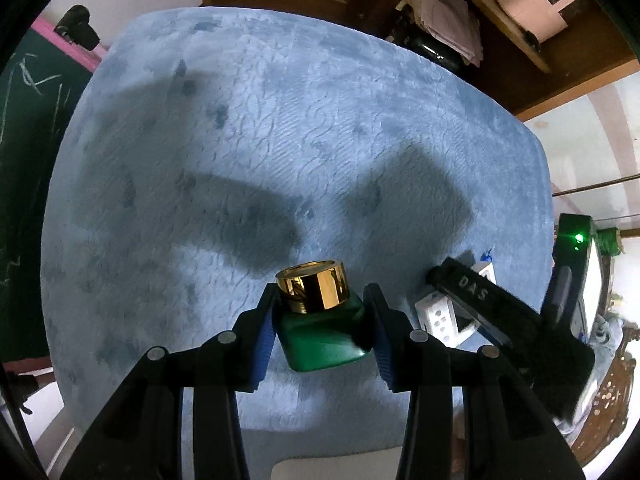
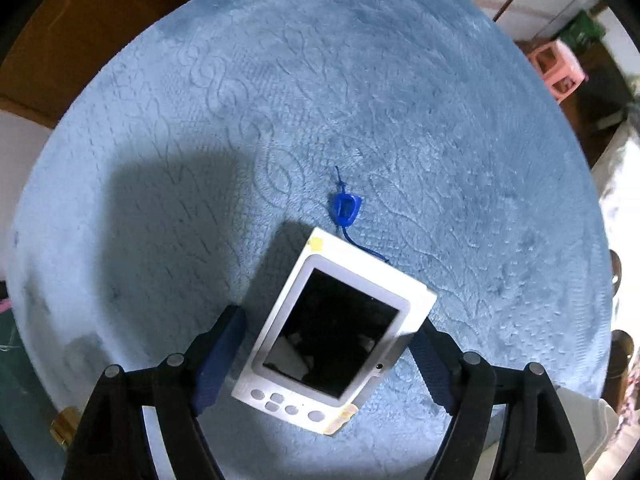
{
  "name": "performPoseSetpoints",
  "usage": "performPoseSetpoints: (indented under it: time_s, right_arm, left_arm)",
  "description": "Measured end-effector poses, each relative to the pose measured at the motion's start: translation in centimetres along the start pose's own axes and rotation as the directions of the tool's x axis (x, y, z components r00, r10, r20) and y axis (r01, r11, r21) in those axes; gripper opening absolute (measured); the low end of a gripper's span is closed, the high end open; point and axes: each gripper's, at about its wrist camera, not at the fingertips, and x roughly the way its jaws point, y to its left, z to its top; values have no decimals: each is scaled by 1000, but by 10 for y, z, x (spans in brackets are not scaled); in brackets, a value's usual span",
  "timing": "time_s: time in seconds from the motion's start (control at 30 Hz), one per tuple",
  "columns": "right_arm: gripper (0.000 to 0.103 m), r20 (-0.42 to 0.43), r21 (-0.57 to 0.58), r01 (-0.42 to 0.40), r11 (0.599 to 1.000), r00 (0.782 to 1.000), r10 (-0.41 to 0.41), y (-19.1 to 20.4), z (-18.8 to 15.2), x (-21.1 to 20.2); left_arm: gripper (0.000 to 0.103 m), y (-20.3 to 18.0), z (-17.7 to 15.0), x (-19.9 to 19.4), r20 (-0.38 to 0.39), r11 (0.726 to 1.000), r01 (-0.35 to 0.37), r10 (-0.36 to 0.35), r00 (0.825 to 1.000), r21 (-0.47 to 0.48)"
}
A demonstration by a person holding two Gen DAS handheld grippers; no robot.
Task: Organize rigid objects
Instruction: 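Grasp the green gold-lidded jar with the left tool while the right tool grasps the white device, then carry the green jar and white device with both tools over the tray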
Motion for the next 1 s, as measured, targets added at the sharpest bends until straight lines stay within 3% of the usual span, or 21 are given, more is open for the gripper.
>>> performPoseSetpoints:
  time_s: [0.2, 0.53, 0.67, 0.77, 1.0]
  right_arm:
    - [63, 11, -47, -24, 999, 1000, 25, 0, -7, -7]
    - [63, 51, -135, -167, 977, 983, 175, -54, -27, -50]
    - [63, 91, -218, -241, 946, 960, 266, -80, -43, -97]
    - [63, 134, -320, -290, 902, 929, 346, -107, -67, -144]
    - [63, 191, -478, -320, 818, 871, 453, -163, -121, -218]
  left_arm:
    - [46, -1, -15, -17, 16, 1000, -4, 4, 1000, 19]
    - [46, -17, -53, -47, 35, 997, -4, 1, 999, 76]
    - [46, -28, -75, -75, 59, 993, 13, -20, 998, 114]
    - [46, -39, -92, -99, 86, 988, 20, -34, 996, 153]
    - [46, -61, -137, -152, 148, 970, 44, -81, 986, 238]
